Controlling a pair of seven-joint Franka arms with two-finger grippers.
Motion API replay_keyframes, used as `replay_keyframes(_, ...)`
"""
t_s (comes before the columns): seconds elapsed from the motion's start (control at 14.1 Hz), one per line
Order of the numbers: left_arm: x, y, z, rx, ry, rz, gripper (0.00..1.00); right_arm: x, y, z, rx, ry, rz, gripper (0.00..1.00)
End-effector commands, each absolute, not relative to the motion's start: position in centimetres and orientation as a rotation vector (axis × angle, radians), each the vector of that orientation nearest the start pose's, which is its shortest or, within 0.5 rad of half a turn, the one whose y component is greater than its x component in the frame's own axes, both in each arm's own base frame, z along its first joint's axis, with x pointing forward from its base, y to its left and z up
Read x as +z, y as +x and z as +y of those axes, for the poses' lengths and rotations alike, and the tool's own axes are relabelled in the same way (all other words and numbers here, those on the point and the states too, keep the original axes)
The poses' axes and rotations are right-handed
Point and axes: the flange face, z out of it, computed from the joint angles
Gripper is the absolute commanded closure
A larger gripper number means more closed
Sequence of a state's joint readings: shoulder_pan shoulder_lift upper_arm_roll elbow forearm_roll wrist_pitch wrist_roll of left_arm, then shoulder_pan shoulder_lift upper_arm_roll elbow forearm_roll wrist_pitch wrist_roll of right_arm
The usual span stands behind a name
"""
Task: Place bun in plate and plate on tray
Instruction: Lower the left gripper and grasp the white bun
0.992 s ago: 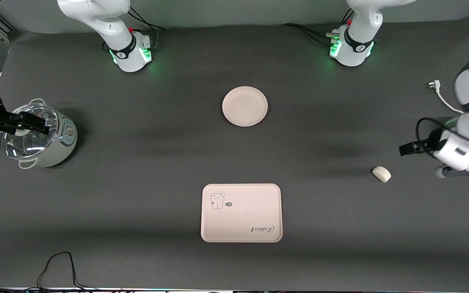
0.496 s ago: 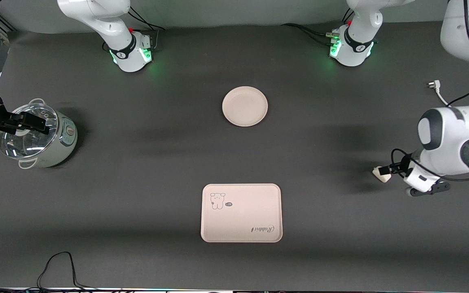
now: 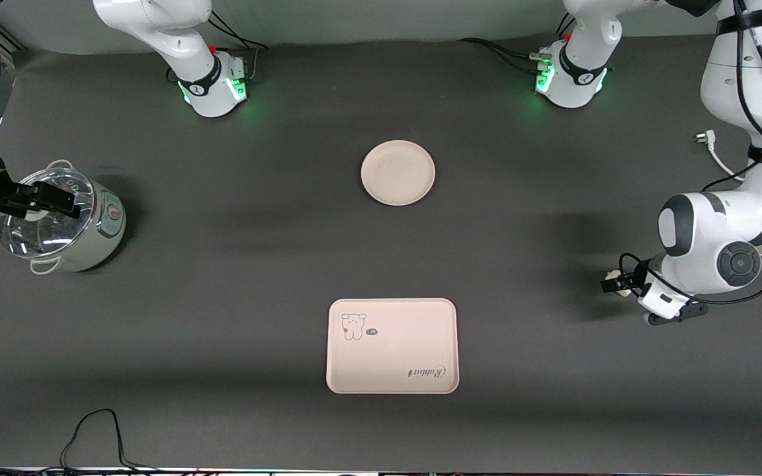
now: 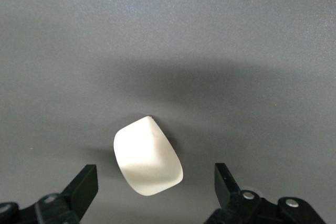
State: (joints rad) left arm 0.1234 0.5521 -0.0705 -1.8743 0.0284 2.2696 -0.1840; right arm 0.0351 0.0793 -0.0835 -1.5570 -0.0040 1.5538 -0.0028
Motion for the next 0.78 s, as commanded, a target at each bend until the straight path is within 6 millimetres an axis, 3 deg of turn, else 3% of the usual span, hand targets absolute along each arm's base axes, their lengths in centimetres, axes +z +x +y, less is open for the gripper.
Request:
replay_keyframes(0.0,20.5,62.3,4.0,0.221,-3.122,-0.375,0.62,58.6,57.2,-2.6,0.122,-3.156,0.038,0.00)
replay_keyframes(0.07,20.5,62.3,4.1,0.221,-3.124,-0.380,0.94,58.7,57.2,-2.4,0.117,-3.157,0.036,0.00)
replay_keyframes(0.14,20.5,62.3,4.0,0.221,-3.124,-0.377,1.00,58.6,57.2,-2.4,0.119,-3.157,0.031,0.00)
replay_keyframes(0.35,20.4,62.3,4.1,0.224,-3.124,-0.379,1.00,58.6,57.3,-2.7,0.117,-3.155,0.043,0.00)
replay_keyframes(0.5,21.4,62.5,4.1,0.221,-3.123,-0.377,1.00,58.9,57.4,-3.1,0.100,-3.154,0.055,0.00)
replay_keyframes(0.57,22.7,62.6,4.2,0.221,-3.121,-0.372,1.00,59.1,57.5,-3.0,0.095,-3.156,0.060,0.00)
replay_keyframes(0.71,28.8,62.2,4.0,0.246,-3.108,-0.363,1.00,59.1,57.5,-3.0,0.096,-3.162,0.048,0.00)
